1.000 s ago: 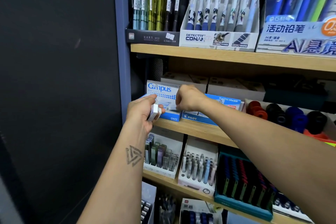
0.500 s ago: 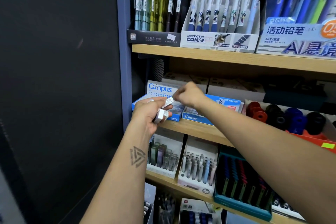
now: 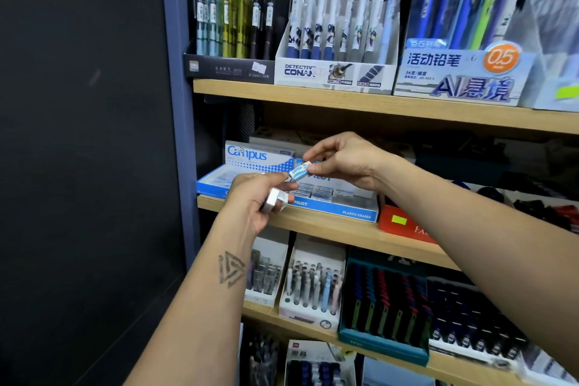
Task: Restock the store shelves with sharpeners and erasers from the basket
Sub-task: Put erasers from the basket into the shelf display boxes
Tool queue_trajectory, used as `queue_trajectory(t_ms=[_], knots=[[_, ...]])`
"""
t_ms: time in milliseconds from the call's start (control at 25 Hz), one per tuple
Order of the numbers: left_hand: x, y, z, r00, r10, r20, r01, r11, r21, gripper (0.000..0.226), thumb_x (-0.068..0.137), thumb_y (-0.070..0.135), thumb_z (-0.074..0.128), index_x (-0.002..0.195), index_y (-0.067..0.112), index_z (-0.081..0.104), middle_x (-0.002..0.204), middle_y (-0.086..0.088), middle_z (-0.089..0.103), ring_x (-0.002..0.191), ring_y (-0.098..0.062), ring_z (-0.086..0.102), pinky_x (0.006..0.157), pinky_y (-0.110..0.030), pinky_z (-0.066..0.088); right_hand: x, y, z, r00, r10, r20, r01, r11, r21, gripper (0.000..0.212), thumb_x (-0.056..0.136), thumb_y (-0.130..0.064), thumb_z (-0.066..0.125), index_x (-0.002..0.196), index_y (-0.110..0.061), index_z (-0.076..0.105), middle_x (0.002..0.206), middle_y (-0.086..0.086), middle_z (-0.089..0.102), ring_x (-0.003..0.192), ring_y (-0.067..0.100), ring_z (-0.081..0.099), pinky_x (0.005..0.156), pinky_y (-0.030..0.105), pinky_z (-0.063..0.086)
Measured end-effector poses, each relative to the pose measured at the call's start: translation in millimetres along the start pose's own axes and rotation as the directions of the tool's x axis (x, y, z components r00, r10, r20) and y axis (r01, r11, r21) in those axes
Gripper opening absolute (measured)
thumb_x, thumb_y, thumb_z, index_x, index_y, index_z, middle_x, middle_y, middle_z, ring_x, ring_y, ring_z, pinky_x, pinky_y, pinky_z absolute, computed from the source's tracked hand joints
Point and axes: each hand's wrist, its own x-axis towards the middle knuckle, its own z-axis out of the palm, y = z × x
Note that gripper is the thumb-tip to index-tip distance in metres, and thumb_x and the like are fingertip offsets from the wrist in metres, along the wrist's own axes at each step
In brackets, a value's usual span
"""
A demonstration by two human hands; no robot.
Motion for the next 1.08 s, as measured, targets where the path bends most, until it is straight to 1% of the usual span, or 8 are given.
queue_trajectory(t_ms=[240,440,560,680,720,800,880,1080], knots=[[-7.1,-13.0,32.4,0.996,-0.006,0.083,0.005,1.000,0.019,0.018,0.087,0.002,0.071,0.102,-0.007,0.067,0.084,-0.021,0.074,0.045,-0.020,0.062,0.032,-0.016,0.036,-12.2,12.2,-24.2,0.995,-0.051,-0.090,0.055,0.997,0.045,0.026,0.077,0.016,0.073,0.095,-0.003,0.069,0.084,0.012,0.073,0.083,0.019,0.073,0.074,0.028,0.061],[-3.8,-22.8,47.8,0.998,0.011,0.057,-0.010,1.000,-0.022,0.012,0.084,0.001,0.074,0.093,-0.004,0.069,0.081,-0.020,0.072,0.046,-0.021,0.063,0.034,-0.018,0.042,-19.1,14.2,-24.1,0.977,0.114,-0.177,-0.098,0.990,0.098,0.021,0.080,0.003,0.077,0.099,-0.002,0.069,0.093,0.022,0.074,0.079,0.026,0.075,0.062,0.027,0.062],[-1.8,-28.4,55.3,0.998,0.061,0.029,-0.061,0.998,0.007,0.007,0.081,-0.001,0.077,0.084,-0.002,0.071,0.074,-0.018,0.072,0.057,-0.021,0.068,0.045,-0.025,0.055,-19.1,13.3,-19.8,0.972,0.123,-0.199,-0.127,0.992,-0.011,0.026,0.079,-0.005,0.082,0.101,-0.007,0.069,0.092,0.018,0.075,0.074,0.022,0.072,0.060,0.029,0.061],[-3.0,-27.8,57.4,0.998,0.048,0.040,-0.049,0.998,0.024,0.011,0.083,-0.002,0.075,0.092,-0.005,0.070,0.072,-0.018,0.070,0.052,-0.020,0.066,0.041,-0.024,0.052,-7.1,14.8,-26.1,0.948,0.072,-0.311,-0.149,0.962,-0.230,0.026,0.079,-0.006,0.081,0.101,-0.013,0.070,0.096,0.013,0.074,0.084,0.022,0.073,0.069,0.032,0.062],[-1.6,-25.4,54.7,0.999,0.039,0.009,-0.039,0.999,0.016,0.012,0.085,-0.002,0.073,0.094,-0.006,0.068,0.069,-0.018,0.069,0.047,-0.021,0.064,0.037,-0.021,0.047,-3.2,15.7,-31.1,0.940,0.027,-0.341,-0.178,0.891,-0.418,0.027,0.079,-0.007,0.080,0.102,-0.015,0.069,0.097,0.010,0.072,0.088,0.021,0.072,0.071,0.031,0.061],[2.8,-19.7,45.8,0.997,0.016,-0.075,-0.018,0.999,-0.030,0.012,0.088,-0.001,0.069,0.097,-0.007,0.064,0.068,-0.019,0.066,0.040,-0.020,0.060,0.033,-0.017,0.041,0.4,18.5,-38.3,0.948,-0.038,-0.315,-0.238,0.574,-0.784,0.020,0.079,-0.012,0.079,0.095,-0.017,0.069,0.097,0.004,0.069,0.093,0.021,0.068,0.072,0.030,0.056],[4.9,-15.7,37.7,0.994,-0.024,-0.109,0.013,0.995,-0.104,0.011,0.089,0.000,0.065,0.097,-0.008,0.064,0.071,-0.020,0.065,0.039,-0.019,0.060,0.031,-0.015,0.038,1.3,23.5,-38.1,0.977,-0.018,-0.213,-0.193,0.361,-0.912,0.009,0.082,-0.012,0.077,0.088,-0.014,0.070,0.097,0.005,0.069,0.092,0.022,0.066,0.071,0.029,0.051],[0.2,-16.7,34.7,0.993,-0.107,-0.044,0.094,0.967,-0.238,0.012,0.092,0.005,0.063,0.090,-0.006,0.065,0.073,-0.018,0.065,0.042,-0.018,0.062,0.030,-0.015,0.039,11.6,39.0,-25.6,0.995,-0.007,-0.104,-0.099,0.261,-0.960,0.007,0.084,-0.007,0.074,0.086,-0.013,0.071,0.102,0.009,0.070,0.093,0.025,0.065,0.080,0.032,0.055]])
